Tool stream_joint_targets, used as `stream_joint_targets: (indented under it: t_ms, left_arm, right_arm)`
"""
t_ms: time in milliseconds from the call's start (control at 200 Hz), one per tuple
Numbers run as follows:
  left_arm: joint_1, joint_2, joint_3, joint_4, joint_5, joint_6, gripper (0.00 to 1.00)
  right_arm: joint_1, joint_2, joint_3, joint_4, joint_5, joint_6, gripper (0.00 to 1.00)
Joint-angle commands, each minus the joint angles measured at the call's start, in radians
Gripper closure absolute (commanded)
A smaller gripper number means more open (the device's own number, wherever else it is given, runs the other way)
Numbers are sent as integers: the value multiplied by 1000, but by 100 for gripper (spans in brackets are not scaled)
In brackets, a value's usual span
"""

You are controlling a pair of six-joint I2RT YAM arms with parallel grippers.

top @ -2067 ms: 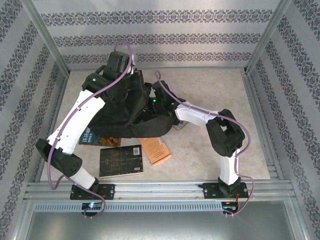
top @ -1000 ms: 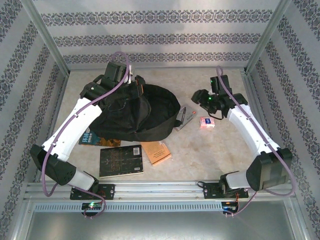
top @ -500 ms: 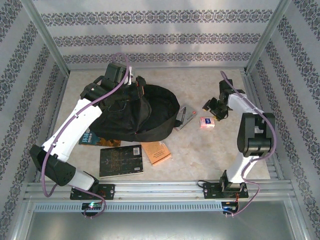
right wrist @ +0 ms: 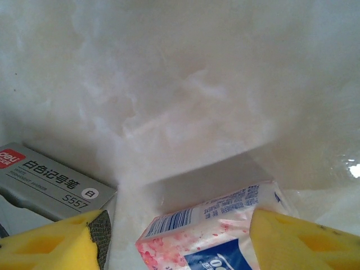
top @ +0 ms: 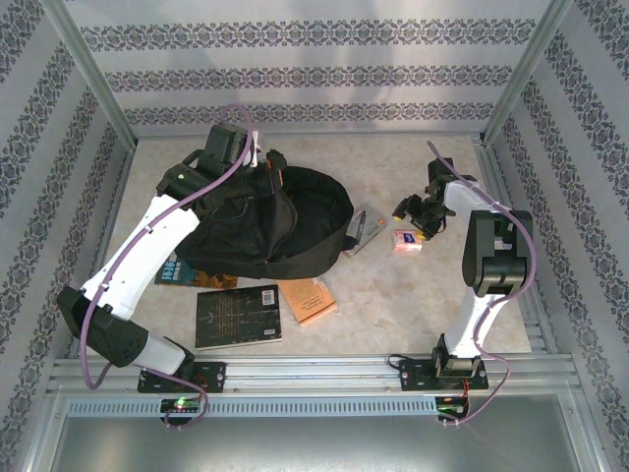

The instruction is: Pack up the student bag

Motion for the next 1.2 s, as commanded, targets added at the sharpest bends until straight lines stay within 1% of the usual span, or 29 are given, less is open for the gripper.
stream_joint_targets:
  t_ms: [0,280,400,480,600,724,839,1064,1194]
  left_arm:
    - [-8,-14,11,26,14,7,100]
    - [-10,-11,4,32,9,15,100]
    - [-9,-9,8,31,8,17,100]
    - [-9,-11,12,30,4,21,100]
    - [-9,-15,14,26,-5,27,100]
    - [-9,-18,14,21,-13,35,100]
    - [-9,-17,12,24,-10,34,100]
    - [-9,-21,12,19,-12,35,100]
    - [-9,-30,10,14,-19,42,100]
  right_arm:
    - [-8,-18,-58,-32,-1,-28,31]
    - [-14,-66,-141,-18,-9,-41,31]
    - [-18,-98,-164,-19,-34,-15,31]
    - [-17,-147,-203,-10,-66,43,31]
    - [-16,-267,-274,28,-128,118,31]
    - [-18,-337,-259,-12,-90,111,32]
    - [-18,-298,-201,-24,-78,77,33]
    - [-18,-92,-76,-36,-94,0,33]
    - [-14,-69,-81,-44,-88,-16,33]
